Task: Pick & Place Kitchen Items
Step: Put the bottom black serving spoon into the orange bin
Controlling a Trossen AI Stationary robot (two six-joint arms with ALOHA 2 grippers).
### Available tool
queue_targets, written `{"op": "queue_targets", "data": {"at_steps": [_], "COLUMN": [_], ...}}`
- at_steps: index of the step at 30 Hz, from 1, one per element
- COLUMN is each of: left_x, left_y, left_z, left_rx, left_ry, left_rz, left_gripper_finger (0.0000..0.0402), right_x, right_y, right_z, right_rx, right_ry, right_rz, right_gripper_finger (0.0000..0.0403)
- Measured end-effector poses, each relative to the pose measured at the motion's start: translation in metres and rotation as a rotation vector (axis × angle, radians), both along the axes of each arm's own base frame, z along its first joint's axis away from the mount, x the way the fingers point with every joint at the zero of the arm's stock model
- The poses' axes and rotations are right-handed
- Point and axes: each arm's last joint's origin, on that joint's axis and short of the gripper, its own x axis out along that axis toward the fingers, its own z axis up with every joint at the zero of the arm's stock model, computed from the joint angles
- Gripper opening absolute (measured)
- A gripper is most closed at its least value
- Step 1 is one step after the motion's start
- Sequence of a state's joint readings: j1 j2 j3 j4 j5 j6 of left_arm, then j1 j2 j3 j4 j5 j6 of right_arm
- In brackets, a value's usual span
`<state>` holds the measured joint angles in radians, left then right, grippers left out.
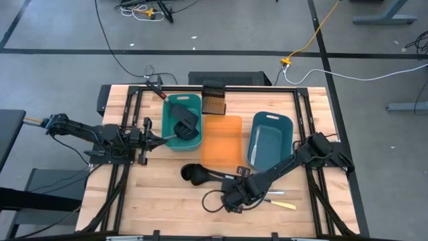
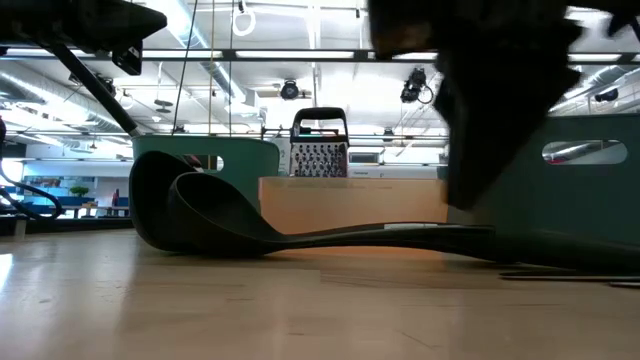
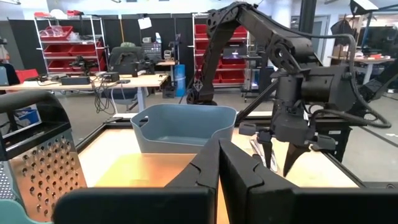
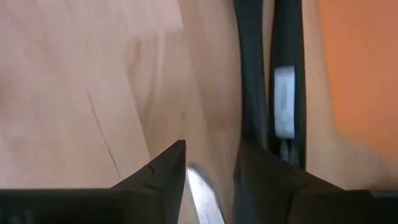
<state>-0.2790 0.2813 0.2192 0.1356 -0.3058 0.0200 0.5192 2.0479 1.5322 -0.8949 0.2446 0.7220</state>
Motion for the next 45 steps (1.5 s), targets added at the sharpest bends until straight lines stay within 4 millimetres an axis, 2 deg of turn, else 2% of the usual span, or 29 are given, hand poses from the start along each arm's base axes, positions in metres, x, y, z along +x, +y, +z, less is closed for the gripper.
{"op": "queue_targets", "data": {"at_steps": [3, 8, 15, 26, 33, 40, 45], "left_x": [0.000, 0.000, 0.000, 0.000, 0.000, 0.000, 0.000], "left_y": [0.000, 0.000, 0.000, 0.000, 0.000, 0.000, 0.000], "left_z": [0.000, 0.000, 0.000, 0.001, 0.001, 0.001, 0.001], "left_rx": [0.003, 0.021, 0.016, 0.015, 0.015, 0.016, 0.015], "left_ry": [-0.001, -0.001, -0.004, -0.009, -0.008, -0.007, -0.008], "left_rz": [0.000, 0.002, 0.001, -0.003, -0.004, -0.004, -0.003], "left_gripper_finger": [0.0012, 0.0012, 0.0012, 0.0012, 0.0012, 0.0012, 0.0012], "right_x": [-0.004, 0.000, 0.004, 0.007, 0.012, 0.015, 0.014], "right_y": [0.001, 0.000, -0.007, -0.015, -0.011, 0.001, -0.005], "right_z": [-0.001, -0.001, -0.015, -0.016, -0.017, 0.001, 0.008], "right_rx": [-0.030, -0.036, -0.044, -0.048, 0.062, 0.015, -0.088], "right_ry": [0.017, -0.011, 0.019, 0.021, 0.010, -0.046, -0.034], "right_rz": [-0.015, 0.004, 0.008, 0.006, 0.038, 0.072, 0.049], "right_gripper_finger": [0.0155, 0.0153, 0.0153, 0.0153, 0.0153, 0.0153, 0.0153]}}
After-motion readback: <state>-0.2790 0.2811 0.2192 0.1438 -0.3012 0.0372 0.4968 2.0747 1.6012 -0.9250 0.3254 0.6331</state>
